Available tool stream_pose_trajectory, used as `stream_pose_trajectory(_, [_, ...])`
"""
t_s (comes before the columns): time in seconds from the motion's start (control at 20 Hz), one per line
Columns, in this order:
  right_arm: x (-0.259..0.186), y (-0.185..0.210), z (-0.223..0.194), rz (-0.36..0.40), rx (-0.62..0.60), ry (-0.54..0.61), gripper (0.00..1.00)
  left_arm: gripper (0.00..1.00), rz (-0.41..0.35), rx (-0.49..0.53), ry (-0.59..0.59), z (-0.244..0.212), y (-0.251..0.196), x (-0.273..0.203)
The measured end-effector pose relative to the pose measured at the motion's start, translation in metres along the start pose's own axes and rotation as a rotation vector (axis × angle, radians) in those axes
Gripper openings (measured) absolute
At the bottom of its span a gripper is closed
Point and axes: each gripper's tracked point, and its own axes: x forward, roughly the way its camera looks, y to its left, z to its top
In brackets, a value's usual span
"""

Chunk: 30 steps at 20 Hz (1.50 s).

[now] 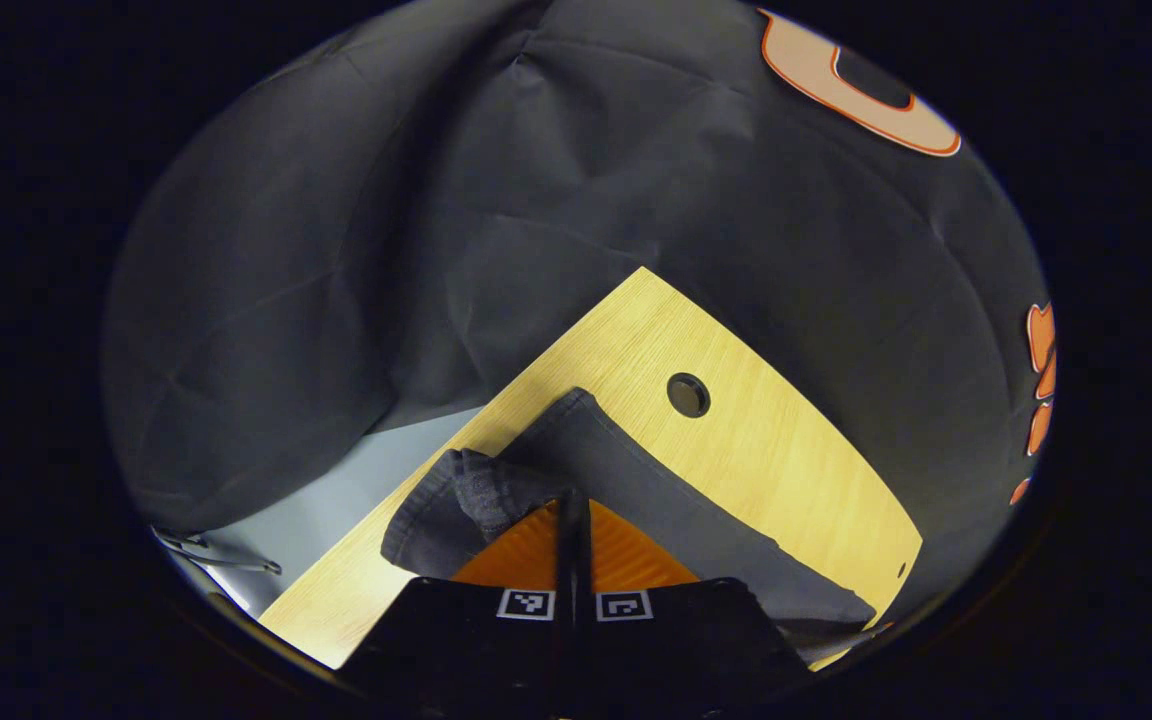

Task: Grasp the waist and the cuffs of the jeans and fold them to make the two legs overlap; first hold the waist and fold one-third of the jeans toward the cuffs, then hold the cuffs and fold the remaining one-third in the same direction to finish folding.

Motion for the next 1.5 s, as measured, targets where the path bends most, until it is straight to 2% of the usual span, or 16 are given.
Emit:
stream_pose_trajectory(0.1, [0.011, 0.005, -0.006, 0.015, 0.004, 0.018, 0.15, 0.01, 0.015, 0.004, 0.021, -0.009, -0.004, 0.007])
stream_pose_trajectory(0.15, [0.005, 0.008, -0.001, 0.029, 0.003, 0.011, 0.12, 0.02, 0.020, 0.006, 0.018, -0.008, -0.005, 0.008])
stream_pose_trajectory(0.2, [0.008, 0.014, 0.004, 0.056, 0.007, 0.001, 0.26, 0.05, 0.020, 0.007, 0.011, -0.006, -0.009, 0.006])
stream_pose_trajectory(0.25, [-0.001, 0.020, 0.011, 0.088, 0.010, -0.018, 0.32, 0.07, 0.009, 0.003, 0.000, -0.003, -0.011, 0.005])
stream_pose_trajectory(0.3, [-0.003, 0.024, 0.017, 0.113, 0.010, -0.036, 0.44, 0.15, -0.018, 0.002, -0.025, 0.001, -0.021, 0.001])
stream_pose_trajectory(0.35, [-0.008, 0.026, 0.021, 0.128, 0.003, -0.051, 0.48, 0.23, -0.045, 0.002, -0.053, 0.008, -0.028, -0.003])
stream_pose_trajectory(0.4, [-0.010, 0.024, 0.023, 0.128, -0.013, -0.061, 0.53, 0.39, -0.068, 0.008, -0.080, 0.013, -0.034, -0.007])
stream_pose_trajectory(0.45, [-0.012, 0.017, 0.025, 0.119, -0.034, -0.072, 0.65, 0.55, -0.073, 0.020, -0.095, 0.016, -0.038, -0.005])
stream_pose_trajectory(0.5, [-0.013, 0.009, 0.026, 0.097, -0.059, -0.083, 0.48, 0.71, -0.072, 0.037, -0.105, 0.014, -0.039, -0.006])
stream_pose_trajectory(0.55, [-0.012, 0.001, 0.026, 0.072, -0.088, -0.094, 0.61, 0.87, -0.068, 0.051, -0.108, 0.012, -0.041, -0.007])
stream_pose_trajectory(0.6, [-0.012, -0.008, 0.027, 0.045, -0.121, -0.105, 0.66, 0.94, -0.073, 0.064, -0.117, 0.013, -0.044, -0.011])
stream_pose_trajectory(0.65, [-0.013, -0.018, 0.029, 0.015, -0.157, -0.117, 0.69, 0.96, -0.078, 0.081, -0.135, 0.014, -0.046, -0.014])
stream_pose_trajectory(0.8, [-0.012, -0.044, 0.030, -0.063, -0.261, -0.144, 0.90, 0.99, -0.106, 0.174, -0.235, 0.019, -0.066, -0.046])
stream_pose_trajectory(0.9, [-0.014, -0.057, 0.031, -0.095, -0.290, -0.153, 0.95, 0.99, -0.129, 0.246, -0.317, 0.025, -0.082, -0.075])
stream_pose_trajectory(1.2, [0.002, -0.085, 0.027, -0.165, -0.324, -0.153, 0.98, 0.99, -0.194, 0.397, -0.524, 0.027, -0.122, -0.164])
stream_pose_trajectory(1.5, [0.018, -0.082, 0.035, -0.150, -0.361, -0.197, 0.97, 0.98, -0.278, 0.471, -0.712, 0.003, -0.133, -0.257])
